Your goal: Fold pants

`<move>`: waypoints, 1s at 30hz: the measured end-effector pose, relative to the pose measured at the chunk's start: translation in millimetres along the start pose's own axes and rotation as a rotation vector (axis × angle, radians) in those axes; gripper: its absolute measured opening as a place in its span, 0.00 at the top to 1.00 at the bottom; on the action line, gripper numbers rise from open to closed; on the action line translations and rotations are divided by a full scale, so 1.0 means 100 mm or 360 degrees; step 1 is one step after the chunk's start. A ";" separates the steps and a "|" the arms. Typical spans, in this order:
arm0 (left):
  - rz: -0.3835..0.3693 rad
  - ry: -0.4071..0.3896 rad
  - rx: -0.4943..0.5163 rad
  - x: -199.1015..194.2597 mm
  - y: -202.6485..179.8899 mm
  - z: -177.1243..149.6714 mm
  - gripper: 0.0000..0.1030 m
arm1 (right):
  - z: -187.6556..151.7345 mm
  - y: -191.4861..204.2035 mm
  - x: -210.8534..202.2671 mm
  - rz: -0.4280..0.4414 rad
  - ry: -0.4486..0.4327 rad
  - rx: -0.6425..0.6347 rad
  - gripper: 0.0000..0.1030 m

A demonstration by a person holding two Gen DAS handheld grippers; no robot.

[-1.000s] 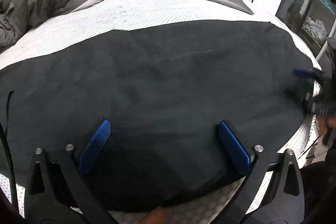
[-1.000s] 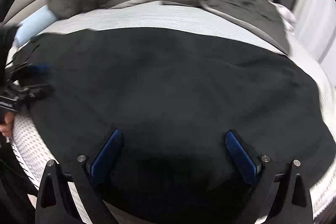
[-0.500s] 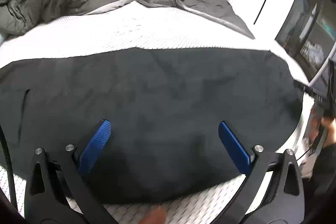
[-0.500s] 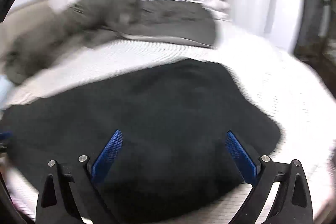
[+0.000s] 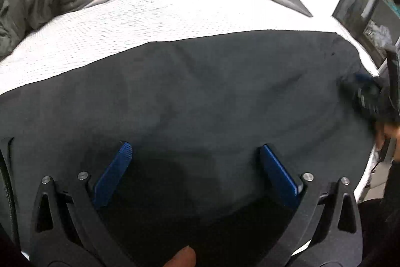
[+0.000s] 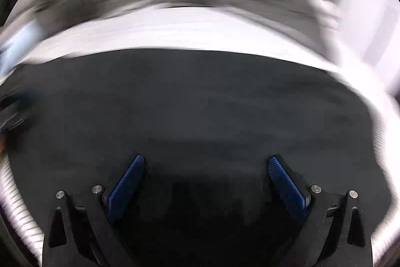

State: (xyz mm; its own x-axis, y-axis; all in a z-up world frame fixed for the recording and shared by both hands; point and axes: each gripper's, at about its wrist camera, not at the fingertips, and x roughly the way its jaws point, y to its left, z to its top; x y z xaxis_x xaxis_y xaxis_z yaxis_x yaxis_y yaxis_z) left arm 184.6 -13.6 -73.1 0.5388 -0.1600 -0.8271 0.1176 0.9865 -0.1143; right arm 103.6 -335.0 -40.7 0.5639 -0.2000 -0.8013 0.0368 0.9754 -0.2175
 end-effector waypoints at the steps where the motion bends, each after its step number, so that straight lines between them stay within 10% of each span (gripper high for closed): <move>1: 0.0007 0.0009 -0.0010 0.03 0.04 -0.01 0.01 | -0.06 -0.27 0.03 -0.0267 0.0007 0.0084 0.04; 9: -0.0027 -0.0062 -0.0078 -0.24 0.22 0.02 0.01 | -0.18 -0.48 -0.20 -0.0331 -0.0063 0.0122 0.04; 13: -0.0075 -0.0195 -0.0134 -0.38 0.18 0.28 0.01 | 0.00 0.00 -0.46 0.0010 -0.0156 0.0022 0.03; 19: -0.0036 0.0010 -0.0107 0.16 0.05 0.57 0.01 | 0.47 0.87 -0.03 0.0362 0.0007 -0.0238 0.03; 25: -0.0035 0.0058 -0.0199 0.36 0.31 0.55 0.01 | 0.47 0.41 0.32 0.0289 0.0117 -0.0136 0.03; 30: 0.0004 0.0043 -0.0187 0.36 0.47 0.54 0.01 | 0.29 -0.71 0.45 -0.0329 0.0110 0.0267 0.03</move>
State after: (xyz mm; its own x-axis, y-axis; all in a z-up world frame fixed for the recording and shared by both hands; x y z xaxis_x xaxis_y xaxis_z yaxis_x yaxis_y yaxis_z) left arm 254.1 25.0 -78.4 0.5162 -0.1579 -0.8418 0.0170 0.9845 -0.1743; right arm 150.6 -410.6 -45.3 0.4727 -0.3967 -0.7868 0.2844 0.9138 -0.2899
